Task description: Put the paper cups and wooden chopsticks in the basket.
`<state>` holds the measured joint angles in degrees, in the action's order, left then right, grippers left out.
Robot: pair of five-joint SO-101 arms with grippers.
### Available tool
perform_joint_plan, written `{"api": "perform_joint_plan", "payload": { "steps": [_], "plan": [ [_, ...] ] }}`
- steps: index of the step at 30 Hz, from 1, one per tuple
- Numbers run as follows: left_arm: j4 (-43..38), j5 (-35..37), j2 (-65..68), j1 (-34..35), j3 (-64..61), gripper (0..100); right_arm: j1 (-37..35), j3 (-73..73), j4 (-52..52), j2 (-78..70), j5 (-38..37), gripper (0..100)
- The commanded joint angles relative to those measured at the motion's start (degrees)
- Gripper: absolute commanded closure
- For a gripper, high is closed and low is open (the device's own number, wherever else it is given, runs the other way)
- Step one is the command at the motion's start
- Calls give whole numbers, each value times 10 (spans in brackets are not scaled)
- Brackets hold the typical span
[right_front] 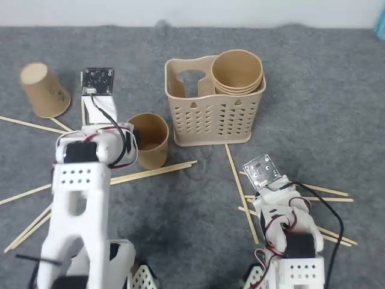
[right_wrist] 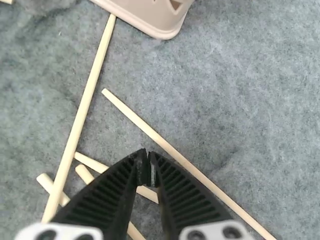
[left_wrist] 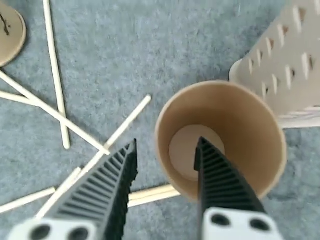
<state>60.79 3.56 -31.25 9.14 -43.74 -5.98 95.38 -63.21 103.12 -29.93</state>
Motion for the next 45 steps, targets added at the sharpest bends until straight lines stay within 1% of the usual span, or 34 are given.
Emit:
{"api": "perform_joint_plan", "payload": {
  "steps": [1,3,6,8,10,12,14,18,20,25,28,32,38,45],
  "plan": [
    [-14,9,57,6,44,820,0,11,-1,8,-10,990],
    [-14,10,74,4,56,820,0,11,-1,8,-10,990],
    [-14,34,76,-7,58,820,0,11,0,8,-10,990],
    [-14,41,76,-18,58,837,0,11,1,8,-10,990],
    [-14,41,79,-28,57,903,0,11,10,7,-11,990],
    [-14,41,81,-42,57,996,0,11,13,7,-11,990],
    [-11,43,78,-54,54,981,0,11,11,7,-11,990],
    [-8,46,76,-69,58,988,0,11,9,7,-11,990],
    [7,64,76,-72,67,988,0,11,9,7,-11,990],
    [108,102,76,-66,137,988,0,11,12,7,-11,990],
    [147,102,76,-65,178,988,0,11,11,7,-11,990],
    [191,101,76,-36,244,988,0,11,7,7,-9,990],
    [287,100,76,12,351,988,0,11,0,7,-8,990],
    [367,100,76,15,456,988,0,11,0,7,-8,990]
  ]
}}
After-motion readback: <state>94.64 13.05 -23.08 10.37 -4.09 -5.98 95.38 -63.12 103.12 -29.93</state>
